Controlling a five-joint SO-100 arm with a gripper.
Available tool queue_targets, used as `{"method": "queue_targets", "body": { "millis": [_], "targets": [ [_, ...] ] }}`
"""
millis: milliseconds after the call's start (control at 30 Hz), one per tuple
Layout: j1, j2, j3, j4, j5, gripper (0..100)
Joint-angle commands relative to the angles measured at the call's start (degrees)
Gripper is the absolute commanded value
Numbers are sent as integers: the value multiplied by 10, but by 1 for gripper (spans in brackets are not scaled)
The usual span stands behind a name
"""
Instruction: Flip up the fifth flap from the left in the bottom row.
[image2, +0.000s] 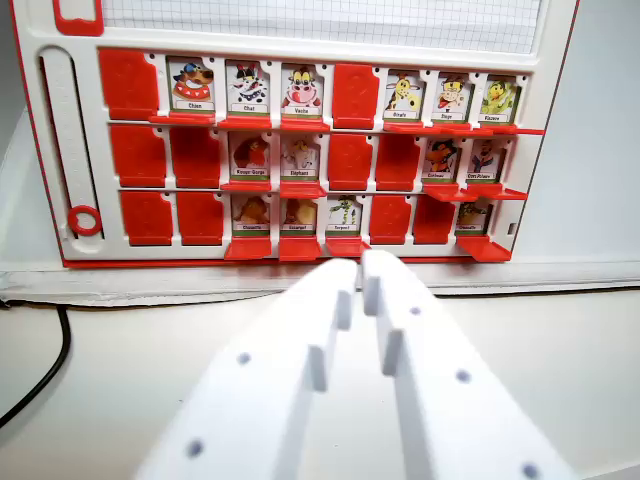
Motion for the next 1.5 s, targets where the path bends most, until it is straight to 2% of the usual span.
{"method": "queue_targets", "body": {
  "millis": [0, 200, 400, 567, 733, 1000, 1233, 1467],
  "targets": [
    [20, 5, 28, -69, -8, 0],
    [64, -23, 141, -214, -51, 0],
    [84, -89, 218, -330, -73, 0],
    [87, -173, 251, -434, -85, 0],
    [87, -287, 229, -512, -83, 0],
    [86, -437, 159, -569, -83, 0],
    [80, -512, 79, -570, -77, 0],
    [64, -538, 47, -566, -69, 0]
  ]
}}
